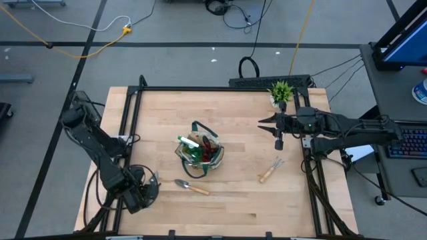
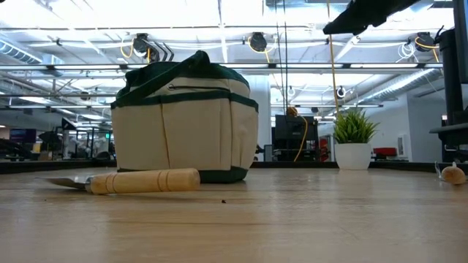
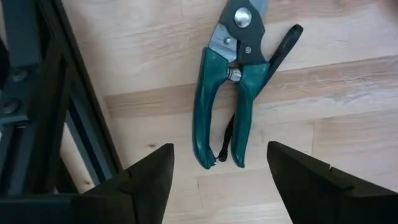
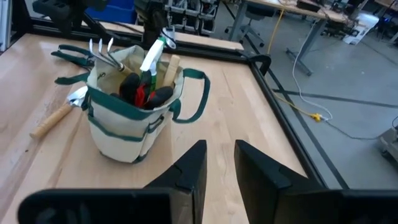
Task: Pick & Place Garden tools in Gardening bag
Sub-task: Put the green shear scissors into the gardening bag
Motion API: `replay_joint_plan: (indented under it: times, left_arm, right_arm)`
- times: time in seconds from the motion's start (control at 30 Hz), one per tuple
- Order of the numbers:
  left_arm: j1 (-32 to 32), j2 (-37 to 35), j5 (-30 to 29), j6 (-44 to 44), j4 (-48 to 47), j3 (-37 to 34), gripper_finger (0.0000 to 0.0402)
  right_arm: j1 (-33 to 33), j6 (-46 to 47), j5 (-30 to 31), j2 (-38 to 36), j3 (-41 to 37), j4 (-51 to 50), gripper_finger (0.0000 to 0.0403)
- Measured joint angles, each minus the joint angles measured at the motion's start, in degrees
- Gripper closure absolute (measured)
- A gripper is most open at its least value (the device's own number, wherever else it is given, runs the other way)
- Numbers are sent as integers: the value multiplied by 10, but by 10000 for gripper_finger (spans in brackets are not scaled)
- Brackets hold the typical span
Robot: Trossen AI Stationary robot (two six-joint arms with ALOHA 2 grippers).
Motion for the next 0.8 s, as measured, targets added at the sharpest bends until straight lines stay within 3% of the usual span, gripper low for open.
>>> replay_joint_plan:
  times: [0.23, 0.8]
  left_arm:
    - [0, 14, 0, 2, 62, -21, 135]
    - [0, 14, 8, 2, 174, -102, 135]
  right_arm:
    - [0, 32, -30, -45, -37, 6, 330]
    - [0, 119, -30, -190, -149, 57, 330]
